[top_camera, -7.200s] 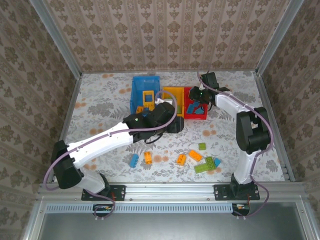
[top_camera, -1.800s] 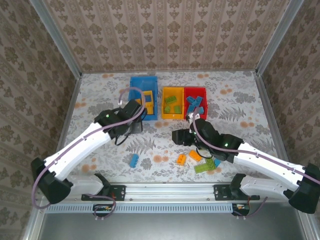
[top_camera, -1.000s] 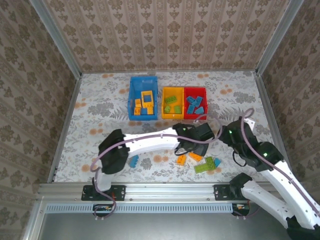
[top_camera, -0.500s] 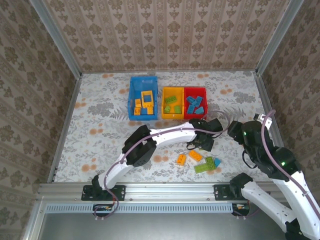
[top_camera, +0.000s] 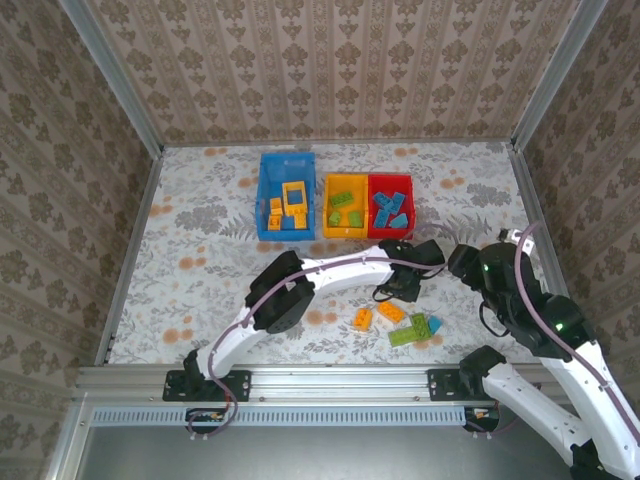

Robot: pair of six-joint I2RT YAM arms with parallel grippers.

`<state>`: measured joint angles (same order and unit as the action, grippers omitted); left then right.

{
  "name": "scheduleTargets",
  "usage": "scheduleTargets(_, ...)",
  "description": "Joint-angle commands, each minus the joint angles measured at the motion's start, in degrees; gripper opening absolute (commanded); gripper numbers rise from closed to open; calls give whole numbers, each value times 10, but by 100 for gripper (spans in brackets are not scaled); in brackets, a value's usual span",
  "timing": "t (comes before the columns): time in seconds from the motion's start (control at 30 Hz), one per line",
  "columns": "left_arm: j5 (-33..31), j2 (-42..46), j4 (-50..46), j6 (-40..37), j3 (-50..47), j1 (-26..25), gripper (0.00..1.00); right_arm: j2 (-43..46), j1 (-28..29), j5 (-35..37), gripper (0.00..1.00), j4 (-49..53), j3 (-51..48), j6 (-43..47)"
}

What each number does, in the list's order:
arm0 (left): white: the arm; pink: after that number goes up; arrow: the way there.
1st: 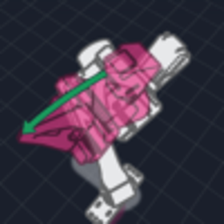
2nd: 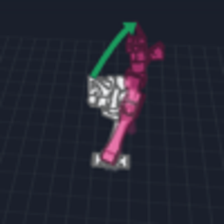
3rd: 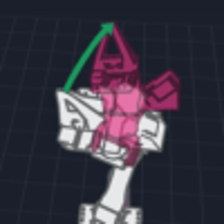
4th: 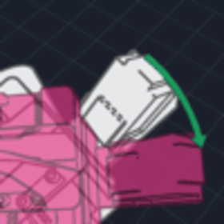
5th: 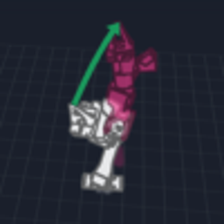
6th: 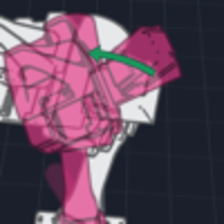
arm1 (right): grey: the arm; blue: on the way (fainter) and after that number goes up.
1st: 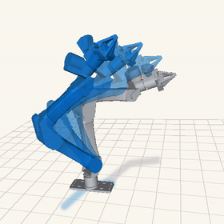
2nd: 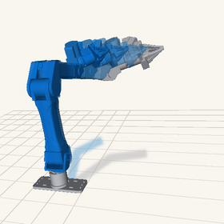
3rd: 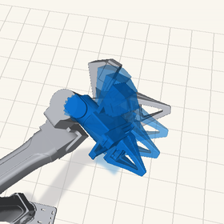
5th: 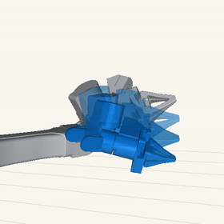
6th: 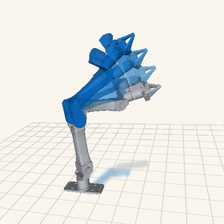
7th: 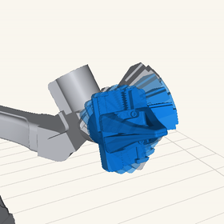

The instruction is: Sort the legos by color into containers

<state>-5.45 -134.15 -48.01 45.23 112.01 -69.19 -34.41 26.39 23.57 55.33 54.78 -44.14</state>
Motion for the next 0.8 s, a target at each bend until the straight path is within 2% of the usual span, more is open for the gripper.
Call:
scheduleTargets(0.0,-48,103,-14,3,-46,34,27,9,-1,-127,74,-102,-25,60)
scheduleTargets(0.13,-54,171,-2,-21,-91,94,27,-19,0,-225,73,-180,-54,67)
scheduleTargets(0.3,-40,180,9,-62,-78,178,27,-61,0,-257,73,-227,-64,60)
scheduleTargets(0.5,-23,87,-10,-118,59,242,29,-104,2,-280,73,-265,-63,63)
scheduleTargets(0.63,-7,9,-46,-135,170,257,33,-111,3,-282,74,-265,-65,65)
scheduleTargets(0.77,-7,-29,-70,-126,216,265,36,-109,4,-281,73,-262,-72,63)
